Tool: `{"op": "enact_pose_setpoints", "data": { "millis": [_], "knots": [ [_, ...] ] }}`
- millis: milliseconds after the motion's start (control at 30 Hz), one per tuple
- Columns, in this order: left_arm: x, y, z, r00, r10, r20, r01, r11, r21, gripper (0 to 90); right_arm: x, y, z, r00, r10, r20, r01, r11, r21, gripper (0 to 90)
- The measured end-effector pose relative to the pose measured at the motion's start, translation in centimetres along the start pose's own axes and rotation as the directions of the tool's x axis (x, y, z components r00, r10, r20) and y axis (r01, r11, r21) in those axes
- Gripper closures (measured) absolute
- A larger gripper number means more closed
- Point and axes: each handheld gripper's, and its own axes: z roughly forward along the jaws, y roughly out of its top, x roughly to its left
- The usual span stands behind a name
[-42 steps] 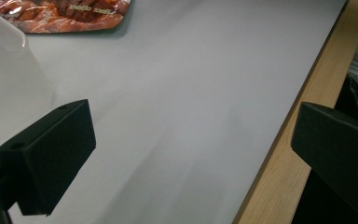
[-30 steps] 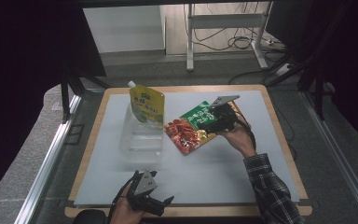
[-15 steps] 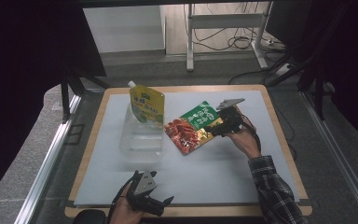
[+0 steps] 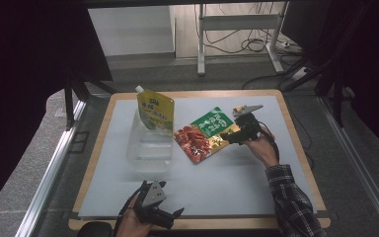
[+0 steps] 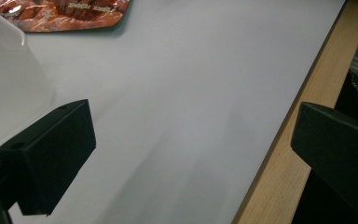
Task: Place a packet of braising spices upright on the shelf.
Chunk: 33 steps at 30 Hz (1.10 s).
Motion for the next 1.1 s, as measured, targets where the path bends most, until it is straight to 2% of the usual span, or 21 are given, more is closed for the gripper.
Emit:
{"op": "enact_pose_setpoints", "data": {
  "millis": [600, 767, 933, 1100],
  "knots": [
    [0.0, 0.0, 0.1, 1.0000, 0.007, 0.004, -0.007, 0.9999, 0.011, 0.0, -1.6, -1.8, 1.3, 0.9997, 0.013, 0.020, -0.014, 0.999, 0.040, 7.2],
    [0.0, 0.0, 0.1, 1.0000, 0.007, 0.003, -0.007, 0.9999, 0.011, 0.0, -1.8, -2.1, 1.8, 0.9997, -0.003, 0.023, 0.002, 0.999, 0.050, 6.8],
    [0.0, 0.0, 0.1, 1.0000, 0.006, 0.001, -0.006, 0.9999, 0.010, 0.0, -1.3, -1.8, 1.5, 0.9998, -0.010, 0.017, 0.009, 0.999, 0.040, 6.7],
    [0.0, 0.0, 0.0, 1.0000, 0.005, 0.001, -0.005, 1.0000, 0.007, 0.0, 0.4, -1.2, 0.8, 0.9992, -0.041, 0.005, 0.041, 0.999, 0.029, 6.6]
  ]
}}
